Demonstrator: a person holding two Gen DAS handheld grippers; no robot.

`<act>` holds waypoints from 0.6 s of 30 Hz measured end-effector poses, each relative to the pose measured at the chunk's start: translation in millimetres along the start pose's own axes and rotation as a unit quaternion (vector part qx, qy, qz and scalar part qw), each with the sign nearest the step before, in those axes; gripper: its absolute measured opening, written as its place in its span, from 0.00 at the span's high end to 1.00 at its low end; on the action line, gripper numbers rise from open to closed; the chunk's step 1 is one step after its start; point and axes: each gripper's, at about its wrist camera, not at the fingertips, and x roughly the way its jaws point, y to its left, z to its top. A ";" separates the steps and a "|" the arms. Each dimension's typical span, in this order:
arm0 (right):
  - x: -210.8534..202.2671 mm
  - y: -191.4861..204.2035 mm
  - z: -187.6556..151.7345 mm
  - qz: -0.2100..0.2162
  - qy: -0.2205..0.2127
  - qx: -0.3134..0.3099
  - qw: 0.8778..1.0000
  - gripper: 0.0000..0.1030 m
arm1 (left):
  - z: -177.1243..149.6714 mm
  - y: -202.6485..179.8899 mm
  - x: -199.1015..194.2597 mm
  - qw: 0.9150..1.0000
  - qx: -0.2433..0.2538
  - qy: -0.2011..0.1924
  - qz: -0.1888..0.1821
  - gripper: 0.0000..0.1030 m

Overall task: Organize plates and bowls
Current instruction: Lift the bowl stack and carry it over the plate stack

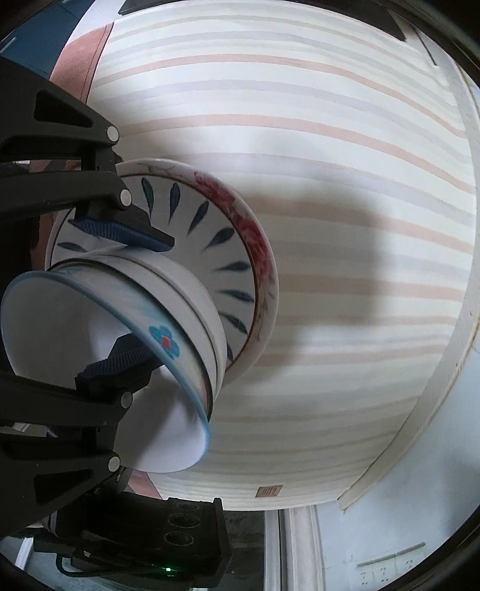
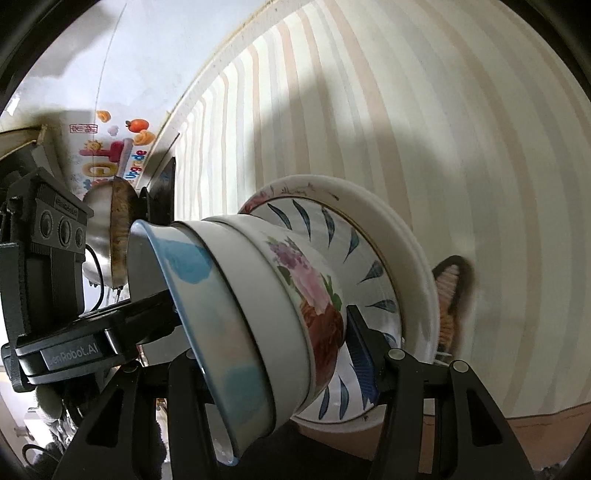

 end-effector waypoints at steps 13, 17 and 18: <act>26.8 12.6 8.9 -0.009 0.016 0.004 1.000 0.46 | 3.1 17.7 3.6 1.000 -0.006 0.005 0.001 0.52; 30.7 14.0 9.7 -0.012 0.020 0.005 1.000 0.46 | 3.9 19.3 6.5 1.000 -0.009 0.007 0.000 0.51; 31.8 14.3 10.2 -0.012 0.020 0.005 1.000 0.46 | 3.9 19.4 6.9 1.000 -0.009 0.007 -0.001 0.52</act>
